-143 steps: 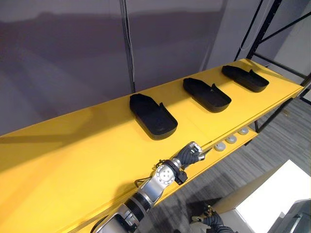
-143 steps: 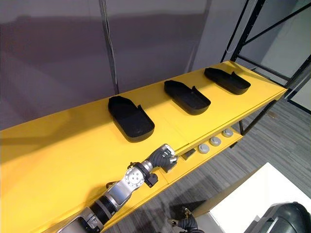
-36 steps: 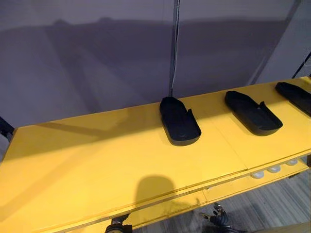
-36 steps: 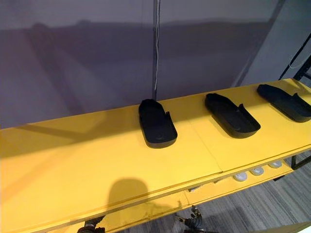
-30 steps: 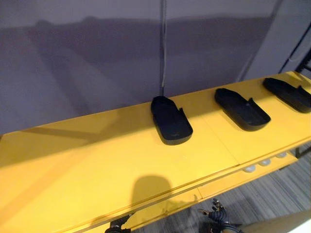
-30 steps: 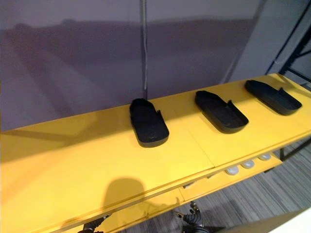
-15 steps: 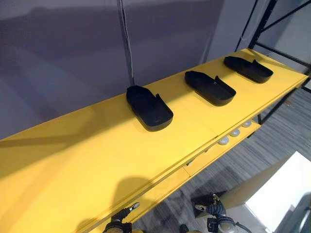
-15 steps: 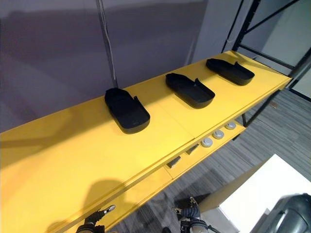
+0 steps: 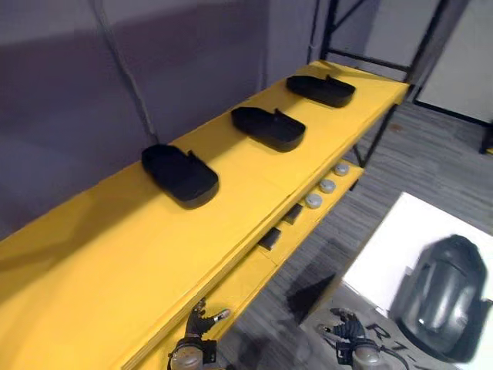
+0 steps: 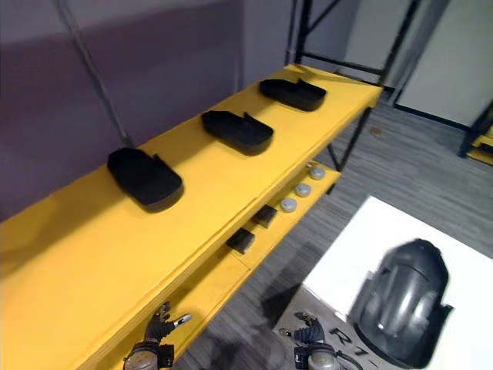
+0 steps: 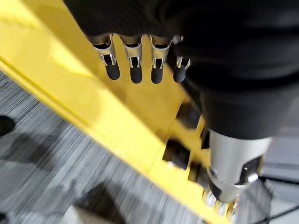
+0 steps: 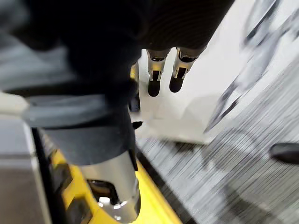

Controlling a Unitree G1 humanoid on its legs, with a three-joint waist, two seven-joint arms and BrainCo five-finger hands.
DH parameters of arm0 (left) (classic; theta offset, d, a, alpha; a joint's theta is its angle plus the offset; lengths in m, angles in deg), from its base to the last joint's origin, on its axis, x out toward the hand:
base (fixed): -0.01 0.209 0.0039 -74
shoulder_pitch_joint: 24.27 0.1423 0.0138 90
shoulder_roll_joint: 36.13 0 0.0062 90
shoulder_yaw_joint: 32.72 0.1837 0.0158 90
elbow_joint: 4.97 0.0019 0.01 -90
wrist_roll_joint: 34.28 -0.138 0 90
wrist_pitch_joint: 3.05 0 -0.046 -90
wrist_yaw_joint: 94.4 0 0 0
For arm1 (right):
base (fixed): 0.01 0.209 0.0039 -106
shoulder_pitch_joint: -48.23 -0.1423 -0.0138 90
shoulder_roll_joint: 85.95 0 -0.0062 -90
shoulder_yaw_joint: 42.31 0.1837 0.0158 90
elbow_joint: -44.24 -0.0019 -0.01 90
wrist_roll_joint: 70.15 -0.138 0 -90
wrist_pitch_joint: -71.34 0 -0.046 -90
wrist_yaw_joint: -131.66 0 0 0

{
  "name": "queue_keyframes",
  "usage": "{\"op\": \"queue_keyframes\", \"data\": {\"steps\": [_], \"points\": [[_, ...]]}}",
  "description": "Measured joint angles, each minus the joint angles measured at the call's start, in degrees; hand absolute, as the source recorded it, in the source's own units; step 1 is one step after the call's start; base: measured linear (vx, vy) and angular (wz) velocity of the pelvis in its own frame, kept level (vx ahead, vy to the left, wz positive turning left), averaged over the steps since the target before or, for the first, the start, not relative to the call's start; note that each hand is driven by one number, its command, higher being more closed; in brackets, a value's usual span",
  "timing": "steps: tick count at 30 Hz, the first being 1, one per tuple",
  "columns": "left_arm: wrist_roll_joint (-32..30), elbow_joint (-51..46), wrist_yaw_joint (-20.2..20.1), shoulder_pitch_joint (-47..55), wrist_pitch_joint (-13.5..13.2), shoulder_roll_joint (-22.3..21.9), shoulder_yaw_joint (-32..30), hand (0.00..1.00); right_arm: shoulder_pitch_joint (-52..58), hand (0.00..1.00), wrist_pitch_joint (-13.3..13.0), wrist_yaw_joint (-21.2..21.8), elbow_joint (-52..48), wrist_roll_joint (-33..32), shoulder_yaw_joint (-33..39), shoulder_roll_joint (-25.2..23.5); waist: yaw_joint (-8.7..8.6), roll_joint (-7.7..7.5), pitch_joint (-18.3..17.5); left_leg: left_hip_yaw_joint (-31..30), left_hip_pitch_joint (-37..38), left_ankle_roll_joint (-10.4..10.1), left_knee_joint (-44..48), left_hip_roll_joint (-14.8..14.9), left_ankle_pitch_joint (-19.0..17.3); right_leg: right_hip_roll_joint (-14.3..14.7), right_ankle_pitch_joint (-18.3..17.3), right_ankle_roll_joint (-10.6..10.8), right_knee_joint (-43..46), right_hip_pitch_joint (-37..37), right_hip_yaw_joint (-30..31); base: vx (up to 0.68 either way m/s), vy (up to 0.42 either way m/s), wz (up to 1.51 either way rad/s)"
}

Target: Walk over and take plastic housings, then place them on the shelf

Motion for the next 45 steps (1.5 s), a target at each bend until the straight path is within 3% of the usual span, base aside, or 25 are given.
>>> {"op": "queue_keyframes", "data": {"steps": [5, 7, 9, 10, 13, 17, 19, 20, 21, 24, 25, 26, 27, 35, 41, 45], "points": [[-0.02, 3.01, 0.05, -0.1, -0.03, 0.39, 0.38, 0.0, 0.51, 0.0, 0.0, -0.39, 0.49, 0.01, 2.17, 0.04, -0.25, 0.16, -0.08, 4.1, 2.29, -0.08, -1.42, 1.76, 0.05, 1.42, 4.45, -0.11, -5.06, 0.26, 2.73, -0.02, -0.003, -0.73], [-0.04, 3.33, 0.04, 0.5, 0.14, 0.33, 0.48, 0.0, 0.48, 0.0, -0.04, -0.56, 0.46, 0.03, 2.2, -0.08, -0.78, 0.59, 0.34, 8.01, 3.61, -0.27, -1.95, 2.93, 0.16, -1.1, 3.67, -2.52, -3.39, -0.24, -7.94, -0.1, -0.007, -0.89], [-0.13, 3.43, 0.03, 2.0, 0.26, 1.4, 0.97, 0.0, 0.75, 0.0, -0.07, -0.76, 0.47, 0.04, 1.93, -0.84, -0.62, 0.69, 0.63, 14.21, 6.72, -1.16, -2.87, 3.72, 0.26, -8.0, 2.9, -2.98, 3.72, -1.9, -28.07, -0.06, 0.018, -1.18], [-0.16, 3.65, 0.03, 2.08, 0.33, 1.81, 0.96, 0.0, 0.77, 0.0, -0.07, -0.8, 0.46, 0.04, 1.94, -1.2, -0.61, 0.52, 0.79, 15.52, 7.32, -1.61, -2.85, 3.85, 0.25, -8.61, 2.91, -2.95, 4.21, -1.96, -30.21, -0.04, -0.086, -1.14], [-0.25, 5.34, -0.05, 0.8, 0.49, 2.73, 2.21, 0.0, 1.81, 0.0, -0.05, -0.98, 0.27, 0.1, 1.96, -1.42, -2.0, 1.01, 1.87, 15.62, 8.08, -3.22, -2.59, 5.37, 0.9, -5.01, 3.43, -3.8, 2.86, -2.64, -26.95, -0.05, -0.162, -0.8], [-0.26, 5.27, -0.02, -0.6, 0.53, 2.75, 2.11, 0.0, 3.26, 0.0, -0.07, -1.61, 0.12, -0.28, 1.93, -2.04, -1.89, 0.46, 3.85, 14.94, 5.84, -3.95, 9.16, 12.05, 0.42, 0.62, 3.71, -4.76, 0.02, -2.84, -20.32, -0.06, -0.247, -0.93], [-0.24, 5.22, 0.05, -1.04, 0.53, 2.37, 2.11, 0.0, 3.2, 0.0, -0.07, -2.37, 0.02, -1.75, 2.07, -1.94, -1.87, 0.31, 5.11, 7.73, 3.06, -3.02, 15.62, 13.3, -0.79, 2.69, 4.29, -5.62, -0.07, -3.07, -16.47, -0.06, -0.197, -0.96], [-0.17, 5.05, 0.14, -1.04, 0.53, 1.74, 2.11, 0.0, 2.85, 0.0, -0.07, -2.72, 0.26, -2.59, 2.16, -1.49, -1.44, 0.48, 5.75, -2.43, 2.58, -4.33, 16.33, 10.18, -4.3, 3.71, 4.31, -5.71, -0.18, -3.08, -13.4, -0.03, -0.098, -1.25], [-0.1, 5.01, 0.24, -0.49, 0.56, 1.39, 2.11, 0.0, 2.71, 0.0, -0.07, -3.05, 0.4, -3.08, 2.31, -1.07, -1.19, 0.68, 5.91, -10.41, 2.39, -6.88, 15.71, 6.75, -6.52, 4.66, 4.31, -5.7, -1.25, -2.65, -11.23, 0.0, -0.048, -1.3], [0.96, 3.58, 0.49, 0.19, 0.49, 1.25, 2.12, 0.0, 3.35, 0.0, -0.07, -3.44, 1.85, -4.7, 4.5, -0.9, -1.11, 1.6, 5.79, -21.14, 1.81, -8.08, 10.56, 1.21, -8.25, 6.21, 5.01, -5.41, -3.7, -1.12, -8.81, 0.06, 0.026, -0.89], [1.02, 3.28, 0.55, 0.26, 0.47, 1.3, 2.11, 0.0, 3.64, 0.0, -0.07, -3.46, 1.99, -4.86, 4.74, -0.89, -1.04, 2.24, 5.65, -21.51, 1.88, -7.34, 9.11, 0.94, -7.79, 6.5, 5.66, -5.54, -3.71, -0.88, -8.73, 0.05, 0.084, -0.63], [1.27, 3.26, 0.58, 0.41, 0.5, 1.25, 2.11, 0.0, 4.31, 0.0, -0.07, -3.46, 2.02, -4.96, 5.3, -0.7, -1.19, 3.15, 5.43, -21.88, 1.79, -4.31, 6.32, 1.11, -5.76, 7.56, 6.17, -5.57, -3.46, -0.73, -8.57, 0.02, 0.097, -0.57], [1.44, 3.4, 0.58, 0.5, 0.52, 1.48, 2.04, 0.0, 4.74, 0.0, -0.04, -3.46, 2.16, -5.05, 5.6, -0.95, -1.01, 3.49, 5.19, -21.05, 2.33, -3.67, 6.16, 1.38, -5.55, 8.06, 6.17, -5.57, -3.49, -0.51, -7.52, 0.05, 0.105, -0.55], [1.46, 4.25, 0.43, 0.2, 0.53, 3.09, 2.06, 0.0, 5.69, 0.0, -0.07, -3.41, -2.06, -6.88, 6.97, -1.58, -1.22, 3.49, 4.09, -20.51, 8.22, -2.37, -3.35, -0.31, -2.96, 6.9, 7.1, -6.28, -5.56, 2.0, -6.83, 0.14, 0.068, 0.0], [1.48, 3.98, 0.4, 1.06, 0.55, 4.86, 1.82, 0.0, 5.34, 0.0, -0.3, -4.33, -11.0, -7.49, 17.03, -1.23, -1.25, 2.56, 3.11, -20.55, 9.93, -1.6, -4.13, -1.14, -2.43, 6.37, 7.09, -6.27, -7.61, 4.8, -6.71, 0.06, 0.073, 0.03], [1.53, 2.77, 0.19, 3.39, 0.55, 5.03, -0.45, 0.0, 7.51, 0.0, -0.08, -6.03, -22.95, -7.28, 22.73, 0.21, -1.4, 2.02, 2.38, -20.61, 10.21, -1.16, -5.55, -1.36, -2.11, 6.2, 7.23, -6.07, -8.41, 4.8, -6.59, -0.02, 0.053, 0.01]]}}
